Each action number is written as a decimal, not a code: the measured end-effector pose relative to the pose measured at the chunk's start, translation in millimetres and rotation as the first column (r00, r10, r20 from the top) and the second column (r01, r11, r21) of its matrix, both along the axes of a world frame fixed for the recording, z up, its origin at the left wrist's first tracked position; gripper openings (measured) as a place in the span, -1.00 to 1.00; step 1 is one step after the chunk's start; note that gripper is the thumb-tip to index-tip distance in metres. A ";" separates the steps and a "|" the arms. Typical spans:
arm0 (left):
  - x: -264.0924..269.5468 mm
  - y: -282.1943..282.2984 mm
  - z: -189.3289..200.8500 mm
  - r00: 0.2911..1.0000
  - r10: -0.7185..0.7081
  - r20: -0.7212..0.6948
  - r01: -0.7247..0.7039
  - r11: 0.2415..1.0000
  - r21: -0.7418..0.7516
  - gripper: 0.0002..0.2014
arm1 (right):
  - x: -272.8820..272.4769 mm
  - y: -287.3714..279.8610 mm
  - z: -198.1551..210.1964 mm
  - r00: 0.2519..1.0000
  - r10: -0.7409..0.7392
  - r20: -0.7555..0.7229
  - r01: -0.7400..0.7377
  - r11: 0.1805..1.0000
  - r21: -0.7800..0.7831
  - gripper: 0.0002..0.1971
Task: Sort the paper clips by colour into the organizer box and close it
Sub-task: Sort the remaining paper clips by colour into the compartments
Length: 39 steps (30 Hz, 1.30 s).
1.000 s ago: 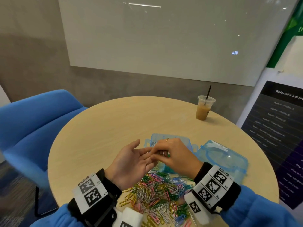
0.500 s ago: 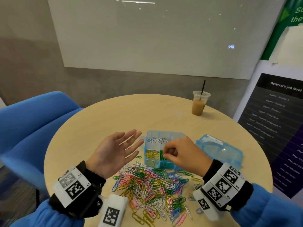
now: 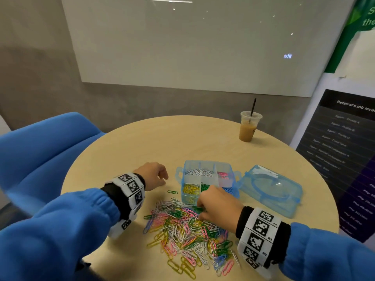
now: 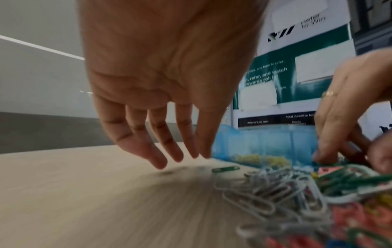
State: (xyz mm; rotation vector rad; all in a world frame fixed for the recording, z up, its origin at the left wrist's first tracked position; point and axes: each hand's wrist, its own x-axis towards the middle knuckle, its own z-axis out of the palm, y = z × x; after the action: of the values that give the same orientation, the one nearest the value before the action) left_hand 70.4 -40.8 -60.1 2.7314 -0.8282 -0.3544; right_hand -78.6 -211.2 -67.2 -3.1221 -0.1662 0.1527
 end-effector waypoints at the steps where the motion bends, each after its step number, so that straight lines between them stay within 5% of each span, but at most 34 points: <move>1: 3.6 -3.8 -3.5 0.999 -0.035 -0.025 0.036 0.998 0.057 -0.76 | 0.7 1.7 0.5 1.000 0.007 -0.013 -0.007 1.000 -0.028 -0.75; 6: 9.8 -14.9 -16.0 0.990 -0.100 -0.096 0.102 0.994 0.023 -0.76 | -3.2 0.5 1.4 1.000 0.030 -0.008 -0.030 1.000 0.000 -0.84; 11: 9.6 -15.7 -20.1 0.987 -0.118 -0.110 0.120 0.993 0.010 -0.82 | -6.3 -14.4 5.3 1.000 -0.006 0.008 0.004 0.967 0.254 -0.90; 20: 8.5 -6.8 -12.1 0.990 -0.102 -0.099 0.112 0.989 0.098 -0.86 | -8.1 -44.0 25.7 0.969 -0.114 -0.219 0.241 0.627 0.741 -0.92; 24: 8.9 -1.0 11.4 1.000 0.005 -0.022 -0.007 0.996 -0.090 -0.88 | -9.3 -54.9 30.6 0.960 -0.161 -0.227 0.277 0.460 0.844 -0.89; 28: -12.4 -16.8 31.9 0.999 -0.007 0.049 0.025 0.927 -0.375 -0.91 | -4.5 -62.7 37.7 0.958 -0.224 -0.181 0.260 0.402 0.878 -0.83; 35: -46.3 -58.9 35.7 0.919 -0.258 -0.297 0.051 0.827 -0.560 -0.83 | 0.5 -62.9 37.5 0.949 -0.293 -0.115 0.213 0.330 0.920 -0.79; 39: -50.5 -69.0 31.4 0.925 -0.231 -0.300 0.021 0.822 -0.570 -0.91 | 3.9 -62.7 31.9 0.935 -0.348 -0.069 0.188 0.321 0.928 -0.84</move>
State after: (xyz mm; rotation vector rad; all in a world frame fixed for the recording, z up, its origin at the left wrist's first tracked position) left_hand 19.9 -109.8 -28.7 1.9911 -0.8496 -0.5231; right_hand -74.7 -273.9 -35.3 -1.9200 0.2221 -0.1467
